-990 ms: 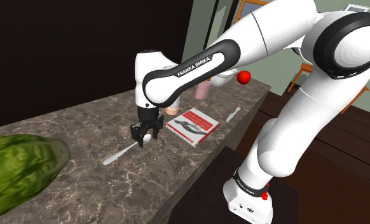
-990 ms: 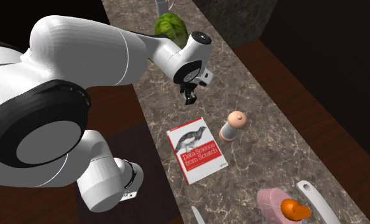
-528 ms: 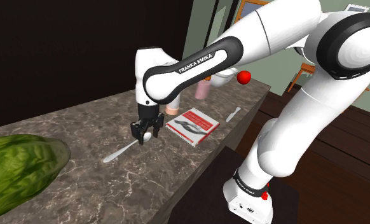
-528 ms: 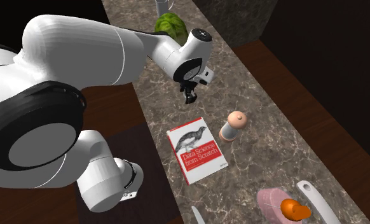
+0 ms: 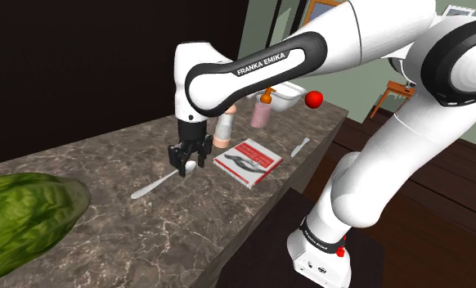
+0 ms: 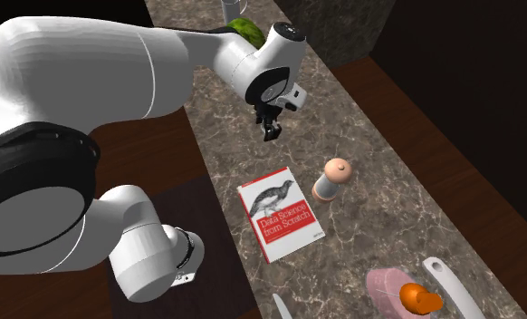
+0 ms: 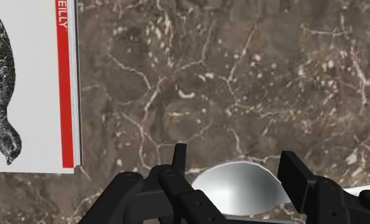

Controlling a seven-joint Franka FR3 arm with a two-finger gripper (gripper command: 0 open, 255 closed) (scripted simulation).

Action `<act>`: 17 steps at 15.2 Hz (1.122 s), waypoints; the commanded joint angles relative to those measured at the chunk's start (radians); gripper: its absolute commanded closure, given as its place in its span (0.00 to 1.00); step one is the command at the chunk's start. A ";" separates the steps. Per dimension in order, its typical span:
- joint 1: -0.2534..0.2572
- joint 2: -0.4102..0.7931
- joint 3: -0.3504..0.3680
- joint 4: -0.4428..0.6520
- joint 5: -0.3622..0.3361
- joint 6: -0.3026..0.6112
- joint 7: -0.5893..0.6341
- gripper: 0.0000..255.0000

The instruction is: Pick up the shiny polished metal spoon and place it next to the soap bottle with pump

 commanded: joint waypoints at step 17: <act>-0.004 -0.089 -0.019 0.166 0.001 -0.253 0.010 1.00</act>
